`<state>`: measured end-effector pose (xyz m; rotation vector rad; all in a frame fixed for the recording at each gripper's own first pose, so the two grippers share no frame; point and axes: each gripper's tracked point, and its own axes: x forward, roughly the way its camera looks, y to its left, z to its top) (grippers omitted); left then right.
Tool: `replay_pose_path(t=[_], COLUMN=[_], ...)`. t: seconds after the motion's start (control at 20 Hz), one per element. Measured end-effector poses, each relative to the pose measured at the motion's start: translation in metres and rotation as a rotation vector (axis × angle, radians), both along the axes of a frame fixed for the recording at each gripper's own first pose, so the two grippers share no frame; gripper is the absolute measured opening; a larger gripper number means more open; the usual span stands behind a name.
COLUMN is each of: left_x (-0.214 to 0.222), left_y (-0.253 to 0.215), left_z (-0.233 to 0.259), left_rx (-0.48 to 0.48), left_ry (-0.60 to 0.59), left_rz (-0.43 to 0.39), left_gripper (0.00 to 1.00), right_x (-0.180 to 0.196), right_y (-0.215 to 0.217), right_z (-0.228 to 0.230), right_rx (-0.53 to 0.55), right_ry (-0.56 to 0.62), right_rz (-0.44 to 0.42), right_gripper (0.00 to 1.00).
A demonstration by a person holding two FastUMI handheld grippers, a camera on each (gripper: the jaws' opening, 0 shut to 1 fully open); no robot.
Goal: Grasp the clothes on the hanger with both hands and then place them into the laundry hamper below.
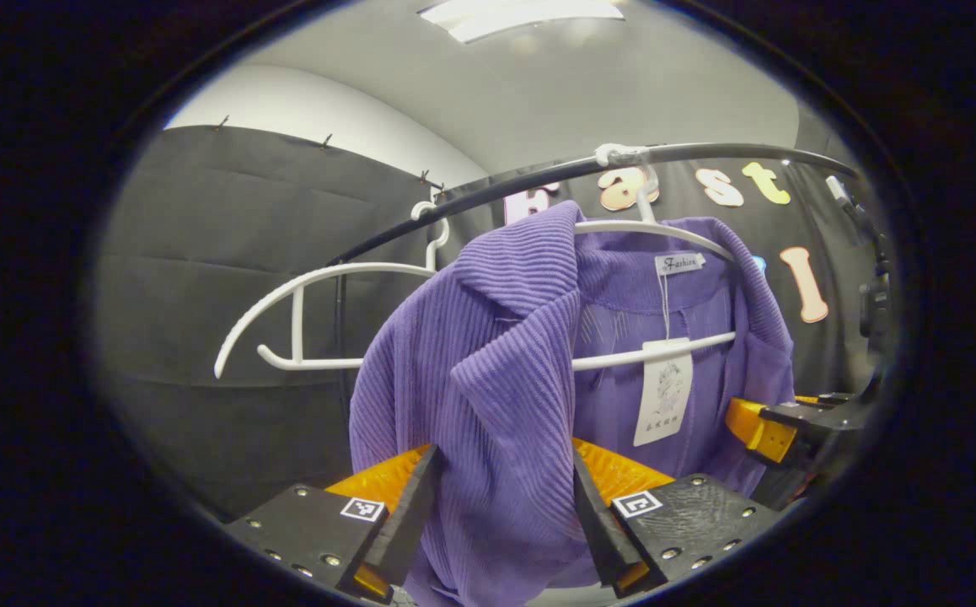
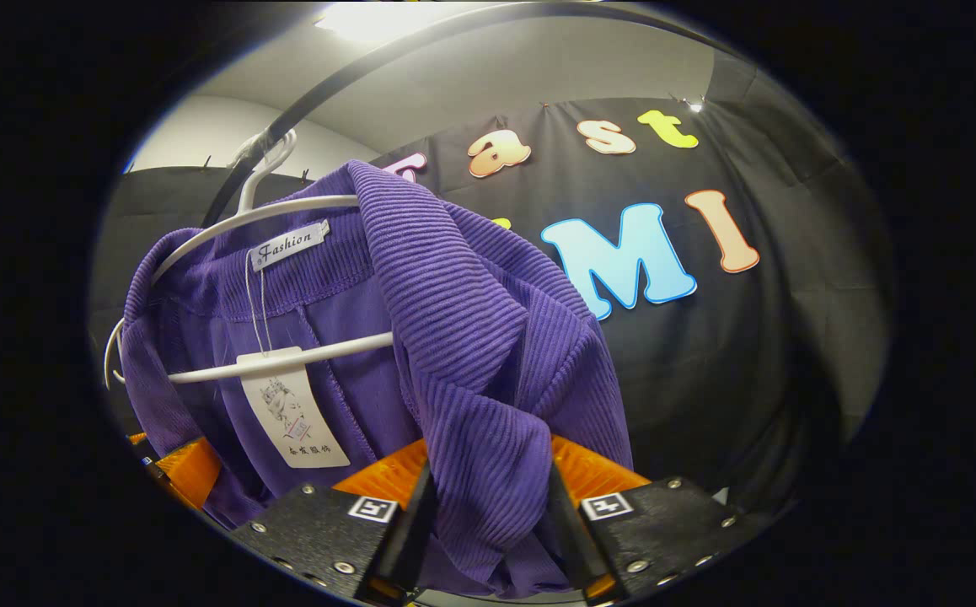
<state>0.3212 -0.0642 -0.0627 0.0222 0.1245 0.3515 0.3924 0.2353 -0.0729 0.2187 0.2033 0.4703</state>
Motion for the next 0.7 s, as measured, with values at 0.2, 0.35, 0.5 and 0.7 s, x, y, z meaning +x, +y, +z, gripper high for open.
replay_pose_path(t=[0.2,0.35,0.5,0.7], left_x=[0.002,0.000,-0.003,-0.027], left_y=[0.003,0.009,0.009,0.015], left_z=[-0.002,-0.001,0.003,0.025], left_rx=[0.000,-0.011,-0.020,-0.022], left_ry=[0.015,0.007,0.019,0.003], left_rz=[-0.020,-0.010,-0.042,-0.056], left_gripper=[0.53,0.23,0.08,0.01], right_x=[0.002,-0.005,-0.012,-0.014], right_y=[-0.008,-0.012,-0.026,-0.044], right_z=[0.008,0.022,0.051,0.091], right_rx=[-0.016,-0.033,-0.035,-0.035], right_ry=[-0.061,-0.124,-0.226,-0.329], right_rz=[0.004,0.014,-0.020,-0.052], right_gripper=[0.11,0.06,0.06,0.06])
